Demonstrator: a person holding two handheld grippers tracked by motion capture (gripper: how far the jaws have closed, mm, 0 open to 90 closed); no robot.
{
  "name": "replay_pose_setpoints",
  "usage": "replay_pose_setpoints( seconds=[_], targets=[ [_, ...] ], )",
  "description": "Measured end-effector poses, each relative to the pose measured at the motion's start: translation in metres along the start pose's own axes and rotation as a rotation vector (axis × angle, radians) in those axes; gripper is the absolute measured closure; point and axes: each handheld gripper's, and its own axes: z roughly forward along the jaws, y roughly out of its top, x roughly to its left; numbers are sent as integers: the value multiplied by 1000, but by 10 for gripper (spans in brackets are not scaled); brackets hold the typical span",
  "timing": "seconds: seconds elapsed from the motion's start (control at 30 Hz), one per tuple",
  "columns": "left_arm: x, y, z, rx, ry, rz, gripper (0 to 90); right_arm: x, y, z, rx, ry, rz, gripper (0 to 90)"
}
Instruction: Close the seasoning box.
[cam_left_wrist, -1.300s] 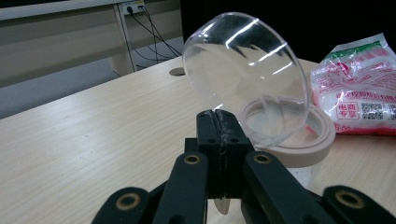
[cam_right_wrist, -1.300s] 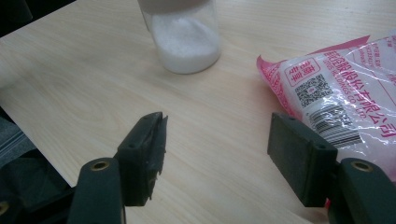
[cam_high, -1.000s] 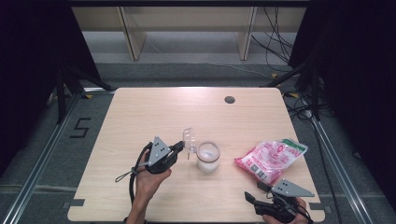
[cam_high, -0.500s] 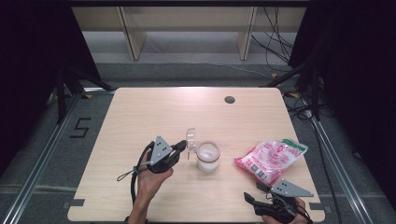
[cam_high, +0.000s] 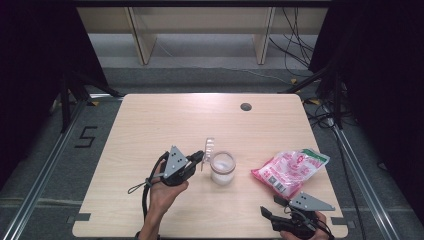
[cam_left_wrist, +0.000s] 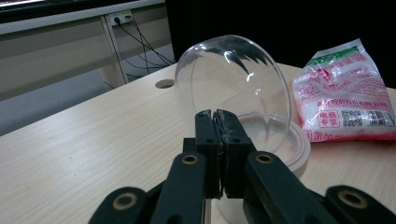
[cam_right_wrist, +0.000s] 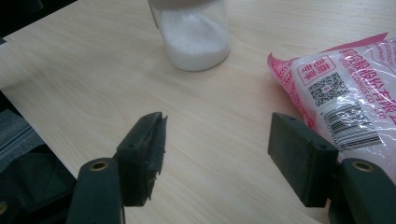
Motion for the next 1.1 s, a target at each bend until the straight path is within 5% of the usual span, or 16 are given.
replay_pose_setpoints(
  seconds=[0.43, 0.6, 0.73, 0.83, 0.9, 0.93, 0.97, 1.03, 1.1],
  targets=[
    [-16, 3, 7, -1, -47, -8, 835, -1, 0, 0, 13, 9, -15, 368],
    [-18, 1, 4, -5, -86, -30, 730, -1, 0, 0, 20, 1, -9, 366],
    [-24, -4, 1, -18, -179, -103, 633, -1, -1, 0, 20, -10, -6, 364],
    [-28, -9, -2, -6, -172, -97, 557, -1, 0, 0, 10, -13, -16, 364],
    [-28, -13, -5, 4, -142, -68, 512, -1, 0, 0, 11, -13, -15, 364],
    [-17, -12, -6, -4, -82, 146, 501, -1, -1, 0, 11, -13, -15, 364],
    [-16, -11, -7, 1, -80, 197, 490, -1, -1, 1, 2, -6, -14, 364],
    [-15, -12, -4, -10, -162, 267, 461, -2, -1, 1, 6, -5, -14, 363],
    [-15, -13, -3, 2, -164, 315, 435, 1, -1, 0, 21, -1, 33, 363]
  ],
)
